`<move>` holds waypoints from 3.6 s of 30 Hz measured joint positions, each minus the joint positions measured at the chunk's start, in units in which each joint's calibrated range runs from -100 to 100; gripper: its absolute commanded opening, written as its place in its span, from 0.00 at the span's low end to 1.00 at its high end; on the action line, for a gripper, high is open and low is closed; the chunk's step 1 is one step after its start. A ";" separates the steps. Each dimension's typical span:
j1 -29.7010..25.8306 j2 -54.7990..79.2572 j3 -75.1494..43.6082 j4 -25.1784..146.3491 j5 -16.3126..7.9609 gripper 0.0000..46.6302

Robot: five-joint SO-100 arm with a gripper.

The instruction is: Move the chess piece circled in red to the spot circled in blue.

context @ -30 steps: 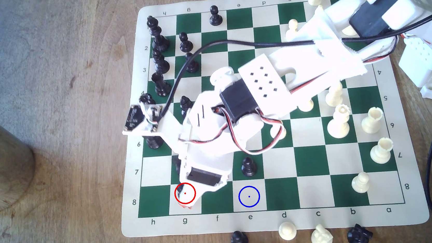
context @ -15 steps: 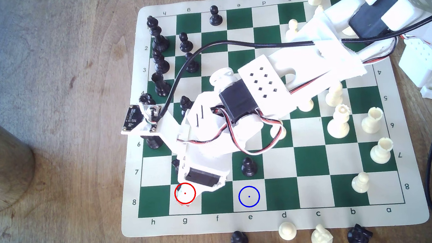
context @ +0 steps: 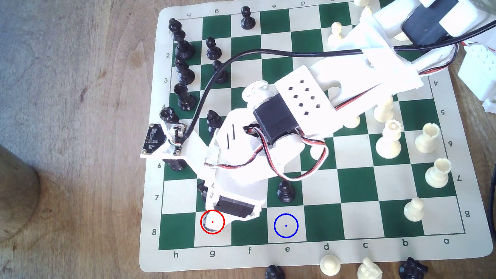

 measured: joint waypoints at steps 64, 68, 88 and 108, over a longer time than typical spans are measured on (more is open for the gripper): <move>-6.12 -29.07 47.54 -10.52 3.66 0.01; -6.12 -28.57 47.54 -10.52 3.71 0.01; -6.12 -27.98 47.45 -7.49 3.13 0.38; -3.69 -55.55 56.30 8.92 5.08 0.45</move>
